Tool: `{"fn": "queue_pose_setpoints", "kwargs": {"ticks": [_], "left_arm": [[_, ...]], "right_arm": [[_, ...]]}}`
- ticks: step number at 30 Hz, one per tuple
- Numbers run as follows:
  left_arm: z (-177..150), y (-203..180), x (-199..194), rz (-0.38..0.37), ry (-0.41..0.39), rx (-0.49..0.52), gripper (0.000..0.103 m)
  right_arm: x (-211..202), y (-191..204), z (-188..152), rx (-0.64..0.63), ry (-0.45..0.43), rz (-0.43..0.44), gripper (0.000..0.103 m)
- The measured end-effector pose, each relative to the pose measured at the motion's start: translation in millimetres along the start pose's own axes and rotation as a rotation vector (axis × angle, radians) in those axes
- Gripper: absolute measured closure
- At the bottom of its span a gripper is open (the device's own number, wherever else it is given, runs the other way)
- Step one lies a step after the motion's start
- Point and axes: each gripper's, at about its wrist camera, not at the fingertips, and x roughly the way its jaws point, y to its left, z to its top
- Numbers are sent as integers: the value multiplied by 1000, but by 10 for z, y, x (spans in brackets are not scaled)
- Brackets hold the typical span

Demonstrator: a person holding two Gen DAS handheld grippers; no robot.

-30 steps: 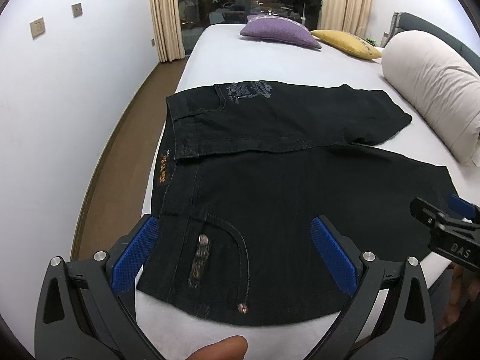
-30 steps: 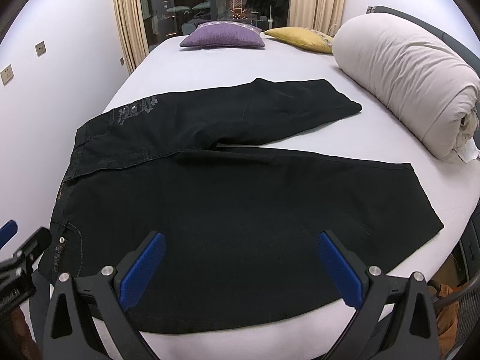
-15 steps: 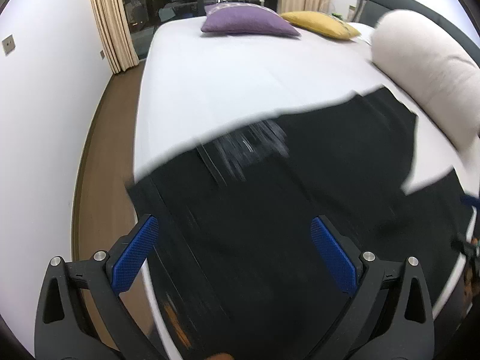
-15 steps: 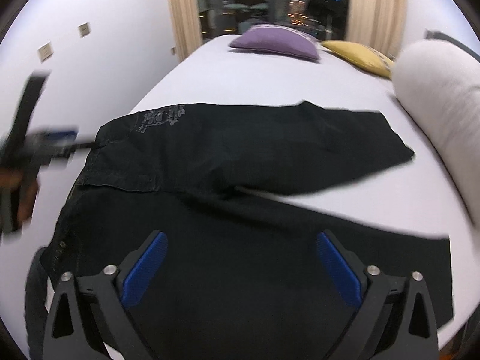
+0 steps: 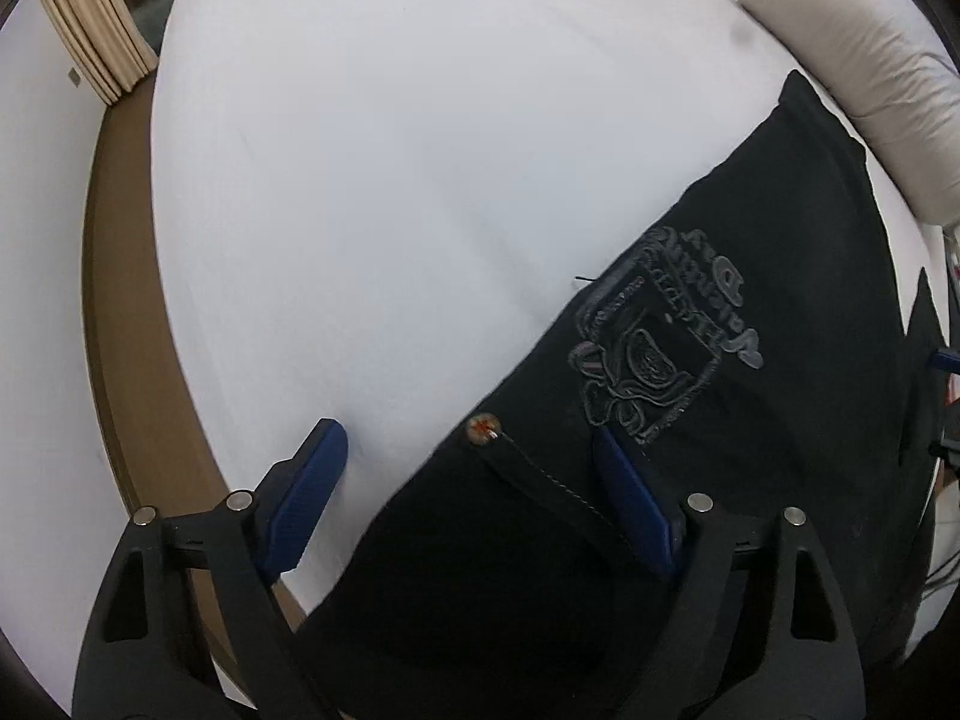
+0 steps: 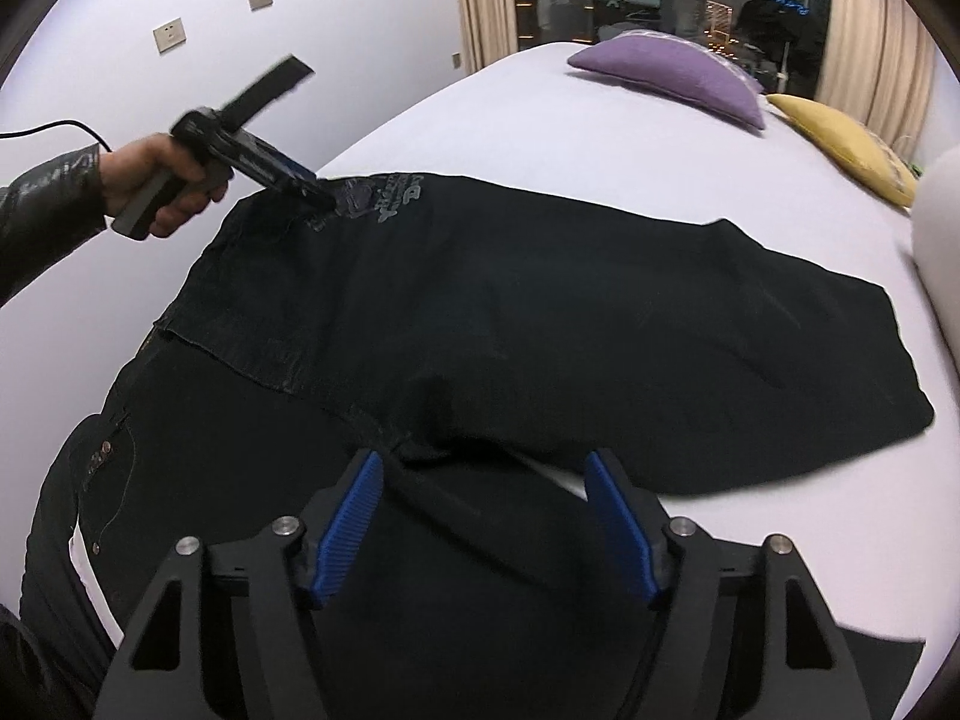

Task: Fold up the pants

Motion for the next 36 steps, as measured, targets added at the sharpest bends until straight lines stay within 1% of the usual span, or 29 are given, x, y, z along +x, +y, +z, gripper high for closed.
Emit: {"fn": "queue_pose_setpoints", "kwargs": {"ticks": [2, 3, 4, 5, 7, 9, 12, 15, 19, 20, 21, 25, 29, 31, 32, 33, 34, 35, 36], "left_arm": [[15, 44, 9, 3, 8, -10, 29], [35, 83, 9, 7, 16, -19, 37], [52, 105, -4, 8, 20, -22, 48], [63, 129, -23, 6, 24, -20, 54], [23, 85, -102, -9, 25, -10, 82], [19, 70, -156, -5, 11, -1, 88], [-68, 54, -279, 22, -50, 4, 90], [-214, 2, -424, 46, -141, -16, 91], [-558, -301, -735, 175, -256, 67, 91], [-629, -388, -795, 202, -284, 95, 91], [-663, -457, -821, 212, -305, 109, 91], [-868, -579, -1015, 206, -383, 110, 91], [-974, -639, -1077, 223, -417, 137, 91], [-924, -850, -965, 216, -425, 138, 91], [-925, -843, -955, 212, -427, 134, 91], [-921, -887, -938, 209, -430, 131, 91], [-911, -892, -934, 208, -432, 130, 91], [-918, -927, -965, 209, -432, 128, 91], [-921, -923, -969, 206, -435, 126, 91]], "right_arm": [[40, -5, 69, -15, -3, 18, 36], [54, -8, 104, -23, -4, 25, 39], [65, -2, 145, -34, -4, 30, 42], [72, 10, 193, -47, -4, 34, 43], [95, 19, 314, -80, -9, 35, 46], [110, 32, 454, -110, -10, 24, 47], [124, 64, 746, -168, -23, 16, 48], [211, 70, 1026, -214, -18, 12, 49], [394, 105, 1369, -299, 2, -4, 51], [473, 134, 1468, -335, 14, -12, 51], [533, 147, 1535, -358, 23, -16, 53], [852, 235, 1785, -446, 89, -12, 54], [1155, 323, 1890, -522, 158, -23, 54], [1272, 350, 1921, -546, 188, -10, 54], [1317, 361, 1931, -557, 199, -11, 54], [1353, 369, 1941, -565, 211, -12, 58], [1372, 368, 1957, -563, 221, -9, 75], [1360, 341, 1974, -550, 221, -9, 86], [1330, 290, 2004, -506, 217, 5, 97]]}}
